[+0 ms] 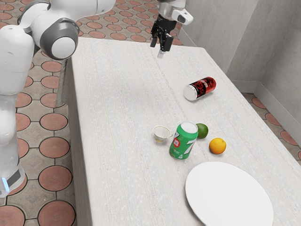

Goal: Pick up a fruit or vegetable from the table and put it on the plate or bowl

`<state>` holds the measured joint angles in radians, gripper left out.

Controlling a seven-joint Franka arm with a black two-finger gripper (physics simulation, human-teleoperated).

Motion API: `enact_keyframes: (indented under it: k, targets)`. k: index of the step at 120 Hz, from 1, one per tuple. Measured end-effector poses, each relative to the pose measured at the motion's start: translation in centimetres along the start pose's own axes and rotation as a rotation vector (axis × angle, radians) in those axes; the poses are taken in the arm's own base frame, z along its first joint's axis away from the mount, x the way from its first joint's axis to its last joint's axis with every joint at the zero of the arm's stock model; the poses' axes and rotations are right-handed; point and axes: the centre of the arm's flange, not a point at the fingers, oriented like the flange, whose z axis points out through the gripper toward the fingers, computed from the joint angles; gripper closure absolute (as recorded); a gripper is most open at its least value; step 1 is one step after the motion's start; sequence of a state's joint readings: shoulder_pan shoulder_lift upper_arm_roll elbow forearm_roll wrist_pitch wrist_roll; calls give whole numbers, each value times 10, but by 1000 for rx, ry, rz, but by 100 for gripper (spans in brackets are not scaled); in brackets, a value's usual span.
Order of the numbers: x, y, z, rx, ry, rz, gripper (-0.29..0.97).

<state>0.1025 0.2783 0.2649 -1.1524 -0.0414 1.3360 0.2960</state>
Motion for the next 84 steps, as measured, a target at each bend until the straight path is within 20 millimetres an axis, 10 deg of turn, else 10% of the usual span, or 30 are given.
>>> enact_keyframes:
  k: [22,39,50,63,84]
  targets:
    - [-3,-6,-2,-12,6,-5,0]
    - [-103,-3,-152,42,314,70,0]
    - [-133,-6,-186,88,415,172,0]
    - [-79,-11,-151,74,411,332,0]
    - [-2,67,-92,62,335,729,0]
